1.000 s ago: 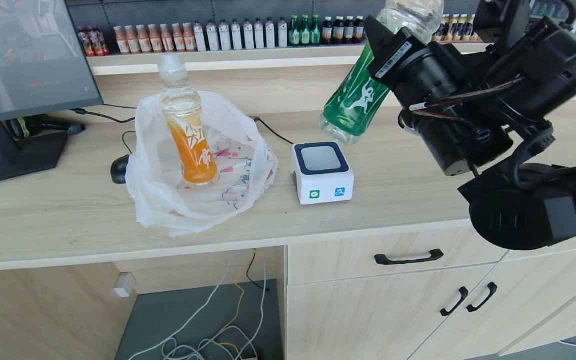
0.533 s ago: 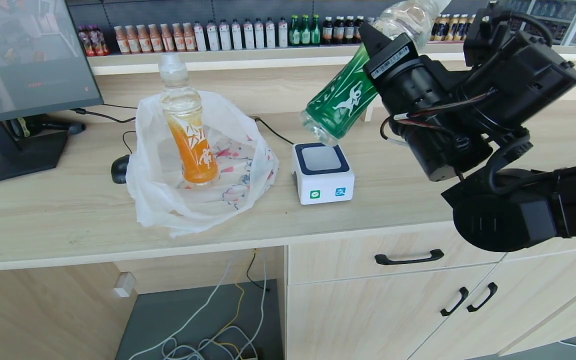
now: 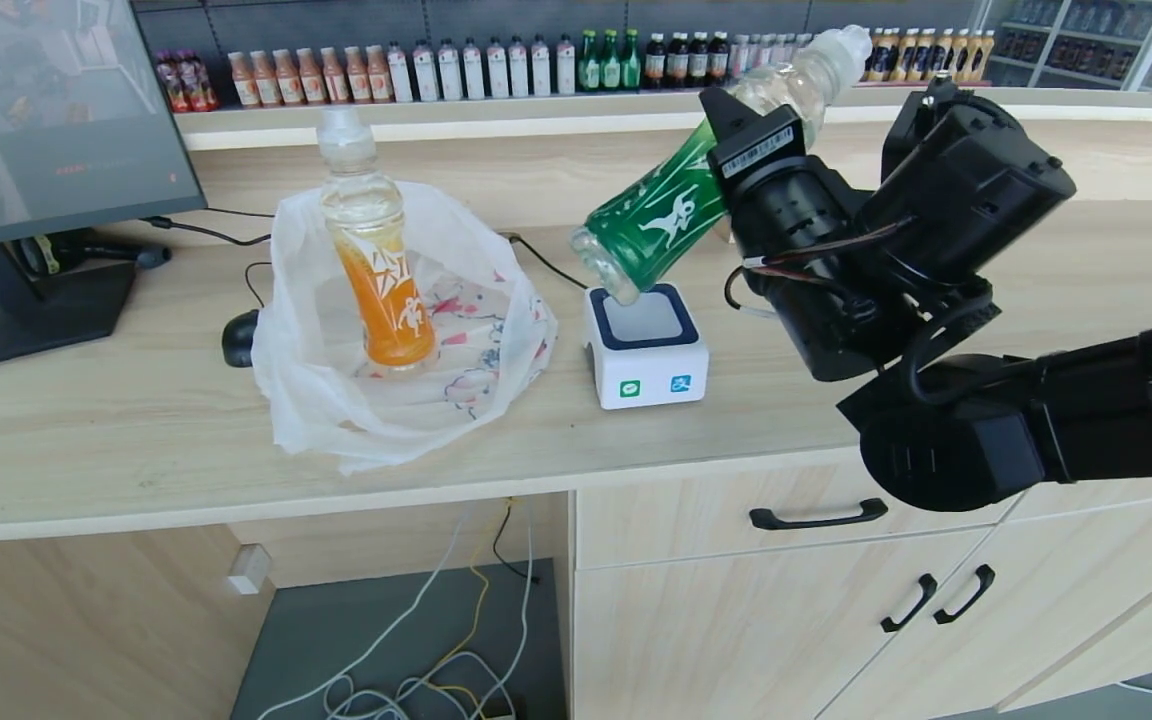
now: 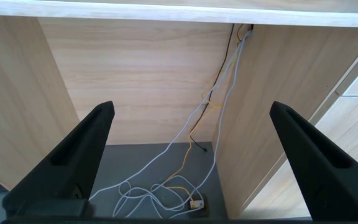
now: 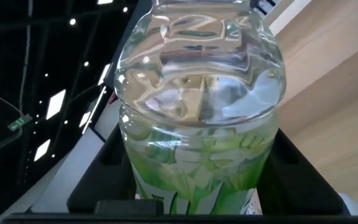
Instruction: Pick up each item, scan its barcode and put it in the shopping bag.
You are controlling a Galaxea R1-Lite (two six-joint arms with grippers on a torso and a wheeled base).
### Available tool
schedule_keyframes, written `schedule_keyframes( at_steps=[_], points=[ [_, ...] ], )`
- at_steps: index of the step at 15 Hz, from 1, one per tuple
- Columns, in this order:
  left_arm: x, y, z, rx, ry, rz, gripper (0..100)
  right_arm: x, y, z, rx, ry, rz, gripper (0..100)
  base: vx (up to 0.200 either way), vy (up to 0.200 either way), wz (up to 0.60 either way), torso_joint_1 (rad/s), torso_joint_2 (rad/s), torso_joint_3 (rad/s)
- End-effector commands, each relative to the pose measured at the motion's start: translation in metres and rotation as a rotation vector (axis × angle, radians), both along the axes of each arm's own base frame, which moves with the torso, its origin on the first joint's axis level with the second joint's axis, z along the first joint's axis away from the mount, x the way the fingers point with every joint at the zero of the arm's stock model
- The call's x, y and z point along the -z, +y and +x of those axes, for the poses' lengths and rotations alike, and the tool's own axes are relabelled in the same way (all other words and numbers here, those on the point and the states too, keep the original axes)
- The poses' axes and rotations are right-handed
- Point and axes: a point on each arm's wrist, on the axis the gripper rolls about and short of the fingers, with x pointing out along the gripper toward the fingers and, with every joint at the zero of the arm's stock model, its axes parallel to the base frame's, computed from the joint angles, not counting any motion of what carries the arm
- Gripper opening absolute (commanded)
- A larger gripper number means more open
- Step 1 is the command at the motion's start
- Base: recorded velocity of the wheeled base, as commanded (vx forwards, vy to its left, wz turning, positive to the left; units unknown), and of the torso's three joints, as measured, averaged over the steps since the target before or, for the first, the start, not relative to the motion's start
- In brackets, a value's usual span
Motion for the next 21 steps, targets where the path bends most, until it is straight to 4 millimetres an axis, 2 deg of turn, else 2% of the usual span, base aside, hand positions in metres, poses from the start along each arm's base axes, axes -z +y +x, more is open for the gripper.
schedule_keyframes(
  at_steps=[1,6,9,11,21],
  points=[
    [0.0,0.0,0.0,-0.001,-0.001,0.0,100,0.009,0.003,0.006,-0.004,0.028,0.018,0,0.0,0.0,0.0,0.0,0.0,0.0],
    [0.0,0.0,0.0,-0.001,-0.001,0.0,100,0.034,0.01,0.019,-0.013,0.109,0.079,0,0.0,0.0,0.0,0.0,0.0,0.0],
    [0.0,0.0,0.0,-0.002,-0.001,0.0,100,0.045,0.001,0.034,0.015,0.136,0.089,0,0.0,0.0,0.0,0.0,0.0,0.0],
    [0.0,0.0,0.0,-0.001,-0.001,0.0,100,0.038,-0.002,0.035,-0.01,0.132,0.161,0,0.0,0.0,0.0,0.0,0.0,0.0],
    [0.0,0.0,0.0,-0.001,-0.001,0.0,100,0.04,0.0,0.034,-0.076,0.156,0.265,0,0.0,0.0,0.0,0.0,0.0,0.0]
  ],
)
